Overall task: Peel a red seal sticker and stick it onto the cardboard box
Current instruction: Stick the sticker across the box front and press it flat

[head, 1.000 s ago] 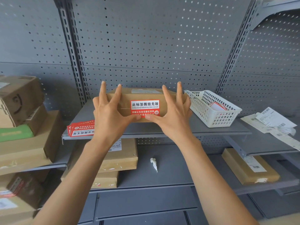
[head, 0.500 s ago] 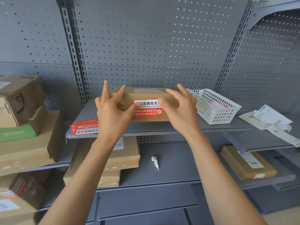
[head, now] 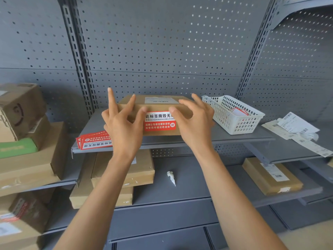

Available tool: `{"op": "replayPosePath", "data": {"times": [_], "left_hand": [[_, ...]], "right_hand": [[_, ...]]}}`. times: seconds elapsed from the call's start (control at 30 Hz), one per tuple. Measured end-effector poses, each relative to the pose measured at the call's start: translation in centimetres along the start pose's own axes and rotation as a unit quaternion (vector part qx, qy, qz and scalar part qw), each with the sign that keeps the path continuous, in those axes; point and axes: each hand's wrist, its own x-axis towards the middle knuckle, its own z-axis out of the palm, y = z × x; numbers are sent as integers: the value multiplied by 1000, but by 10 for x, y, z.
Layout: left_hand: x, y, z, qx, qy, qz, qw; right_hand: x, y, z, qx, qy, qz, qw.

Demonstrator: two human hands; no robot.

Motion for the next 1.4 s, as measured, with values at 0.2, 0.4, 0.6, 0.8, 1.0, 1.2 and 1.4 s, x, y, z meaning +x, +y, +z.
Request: {"op": "replayPosePath", "data": {"times": [0.2, 0.4, 0.6, 0.8, 1.0, 1.2, 1.4], "left_hand": [[-2, -1, 1, 19, -11, 0, 1000], [1, -8, -6, 26, -24, 40, 999], [3, -10, -14, 69, -63, 86, 992], [7, -13, -19, 63, -65, 95, 991], [11, -16, -22, 35, -78, 110, 990], [9, -11, -24, 31, -79, 112, 990], [5, -3, -21, 85, -75, 130, 985]], "right_hand": [[-5, -2, 7, -81, -6, -11, 997], [-3, 4, -2, -68, -13, -40, 997], [-7, -5, -6, -102, -34, -42, 993], [-2, -2, -10, -99, -52, -64, 992], [4, 4, -15, -59, -47, -75, 994], [1, 0, -14, -75, -64, -74, 992], [-6, -5, -4, -153, -38, -83, 984]]}}
